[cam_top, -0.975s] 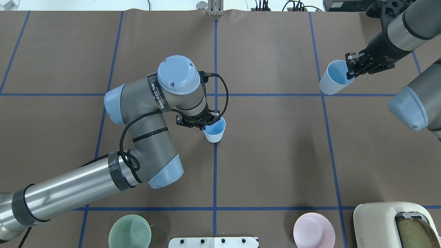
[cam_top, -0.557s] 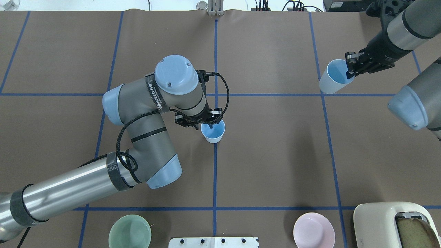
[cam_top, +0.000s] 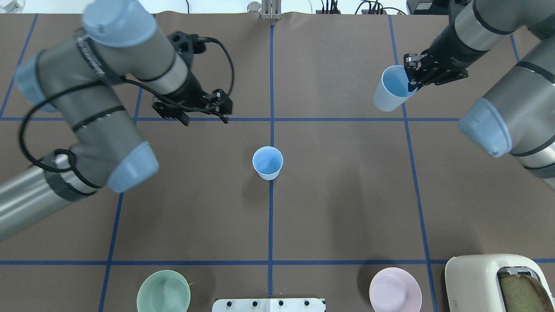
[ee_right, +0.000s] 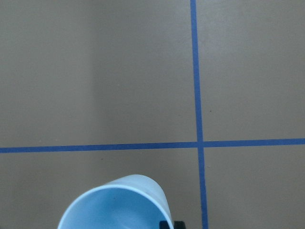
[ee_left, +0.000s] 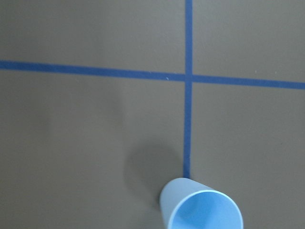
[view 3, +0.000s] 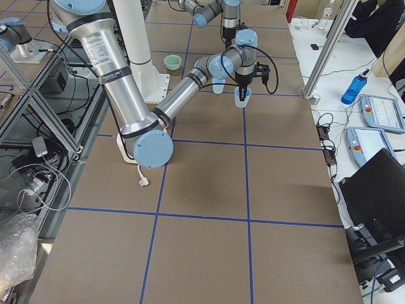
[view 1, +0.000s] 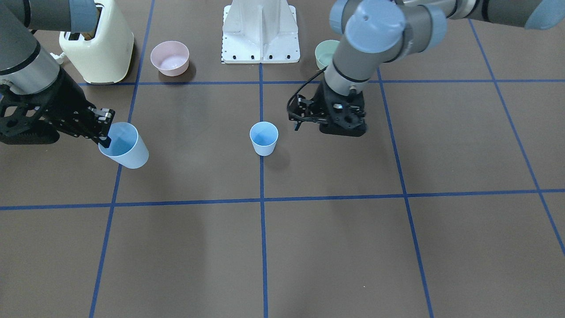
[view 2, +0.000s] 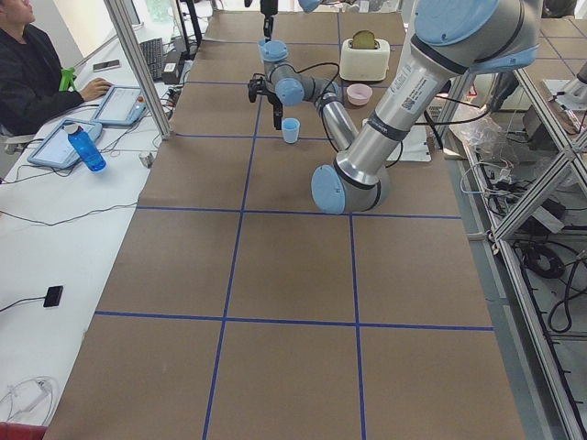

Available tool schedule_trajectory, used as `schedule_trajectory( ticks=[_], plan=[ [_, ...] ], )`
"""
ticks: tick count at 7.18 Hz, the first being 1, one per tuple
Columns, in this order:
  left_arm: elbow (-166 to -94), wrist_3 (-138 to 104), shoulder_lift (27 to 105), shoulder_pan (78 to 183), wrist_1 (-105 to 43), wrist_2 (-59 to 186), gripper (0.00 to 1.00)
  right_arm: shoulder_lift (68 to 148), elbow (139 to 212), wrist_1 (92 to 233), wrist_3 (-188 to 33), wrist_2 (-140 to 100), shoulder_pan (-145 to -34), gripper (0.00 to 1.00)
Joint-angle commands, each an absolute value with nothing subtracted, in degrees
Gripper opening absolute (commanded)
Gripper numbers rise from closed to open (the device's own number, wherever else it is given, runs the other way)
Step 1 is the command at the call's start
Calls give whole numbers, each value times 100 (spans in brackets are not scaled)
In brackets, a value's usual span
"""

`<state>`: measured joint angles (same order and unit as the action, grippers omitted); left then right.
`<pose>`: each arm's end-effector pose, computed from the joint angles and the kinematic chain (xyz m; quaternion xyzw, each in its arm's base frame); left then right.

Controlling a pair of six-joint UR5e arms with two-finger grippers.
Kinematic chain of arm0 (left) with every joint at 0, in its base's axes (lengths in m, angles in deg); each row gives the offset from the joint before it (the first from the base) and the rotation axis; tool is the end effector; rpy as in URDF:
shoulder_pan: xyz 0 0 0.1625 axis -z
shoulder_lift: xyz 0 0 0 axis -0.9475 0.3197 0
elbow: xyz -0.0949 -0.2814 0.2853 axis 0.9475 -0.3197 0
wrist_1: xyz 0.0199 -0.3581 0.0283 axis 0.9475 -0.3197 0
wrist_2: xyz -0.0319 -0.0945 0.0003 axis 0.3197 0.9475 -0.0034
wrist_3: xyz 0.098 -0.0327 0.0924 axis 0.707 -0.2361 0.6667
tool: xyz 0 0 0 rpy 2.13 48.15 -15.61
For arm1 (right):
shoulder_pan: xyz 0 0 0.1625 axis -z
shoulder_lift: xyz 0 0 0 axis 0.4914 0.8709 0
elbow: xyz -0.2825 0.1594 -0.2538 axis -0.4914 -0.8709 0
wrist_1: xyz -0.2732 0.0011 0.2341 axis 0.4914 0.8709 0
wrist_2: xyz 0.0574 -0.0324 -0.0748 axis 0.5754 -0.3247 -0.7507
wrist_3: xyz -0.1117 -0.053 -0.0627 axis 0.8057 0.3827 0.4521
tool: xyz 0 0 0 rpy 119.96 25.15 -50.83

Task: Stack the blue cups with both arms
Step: 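Carry the right gripper's cup over the placed cup while the left arm withdraws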

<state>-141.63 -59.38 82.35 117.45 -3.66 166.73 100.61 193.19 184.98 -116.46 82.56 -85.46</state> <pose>0.3871 -0.4801 0.2457 0.0339 0.4729 0.0198 0.8803 -0.2702 -0.4945 0.3040 0.0225 -0.4289 0.0656 0.9007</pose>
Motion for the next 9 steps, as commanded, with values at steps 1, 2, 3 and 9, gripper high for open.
schedule_trajectory(
  ticks=[1, 2, 3, 9],
  plan=[
    [-14586, -4074, 7439, 12835, 33, 17091, 98, 9485, 19343, 18523, -12877, 7578, -7554, 0],
    [-14587, -3266, 7079, 13214, 26, 17092, 98, 9169, 19308, 18549, -13343, 7261, -7123, 0],
    [-14587, -2623, 6771, 13496, 8, 17092, 98, 8957, 19282, 18549, -13687, 7058, -6883, 0],
    [-14596, -1483, 5995, 14796, -36, 17820, 98, 8199, 18421, 18505, -14192, 6326, -6213, 0]
  ],
)
